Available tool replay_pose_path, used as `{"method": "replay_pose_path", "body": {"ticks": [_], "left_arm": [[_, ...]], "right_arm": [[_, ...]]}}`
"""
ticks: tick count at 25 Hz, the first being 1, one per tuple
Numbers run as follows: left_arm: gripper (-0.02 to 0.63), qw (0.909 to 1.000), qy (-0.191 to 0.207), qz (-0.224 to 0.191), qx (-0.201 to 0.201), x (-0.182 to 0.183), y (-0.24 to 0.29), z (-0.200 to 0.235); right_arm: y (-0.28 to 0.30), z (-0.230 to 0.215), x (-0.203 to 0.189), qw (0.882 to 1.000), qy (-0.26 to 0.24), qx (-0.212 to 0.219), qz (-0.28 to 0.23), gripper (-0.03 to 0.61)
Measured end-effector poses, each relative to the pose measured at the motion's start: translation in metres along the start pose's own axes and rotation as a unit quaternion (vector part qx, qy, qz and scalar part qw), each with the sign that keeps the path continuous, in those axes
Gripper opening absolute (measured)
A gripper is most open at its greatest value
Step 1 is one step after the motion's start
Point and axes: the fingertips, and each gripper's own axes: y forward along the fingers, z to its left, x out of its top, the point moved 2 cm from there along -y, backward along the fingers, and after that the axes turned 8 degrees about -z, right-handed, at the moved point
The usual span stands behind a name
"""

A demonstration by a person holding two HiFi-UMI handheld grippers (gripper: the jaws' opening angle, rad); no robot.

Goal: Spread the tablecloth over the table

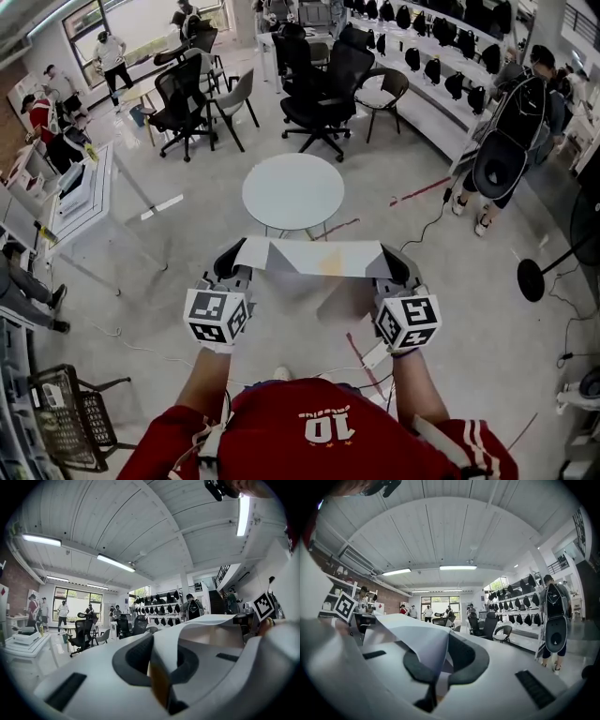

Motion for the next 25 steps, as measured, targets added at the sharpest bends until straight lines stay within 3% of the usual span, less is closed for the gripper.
{"method": "replay_pose_path", "body": {"ticks": [13, 25], "left_arm": [[0.014, 0.9989, 0.024, -0.017, 0.037, 0.006, -0.011, -0.022], [0.012, 0.9978, 0.043, -0.028, 0.041, 0.008, 0.021, -0.002]], "right_arm": [[-0.009, -0.011, -0.002, 0.999, 0.002, 0.035, -0.011, 0.017], [0.029, -0.021, 0.002, 0.999, -0.001, 0.037, -0.014, 0.017]]}}
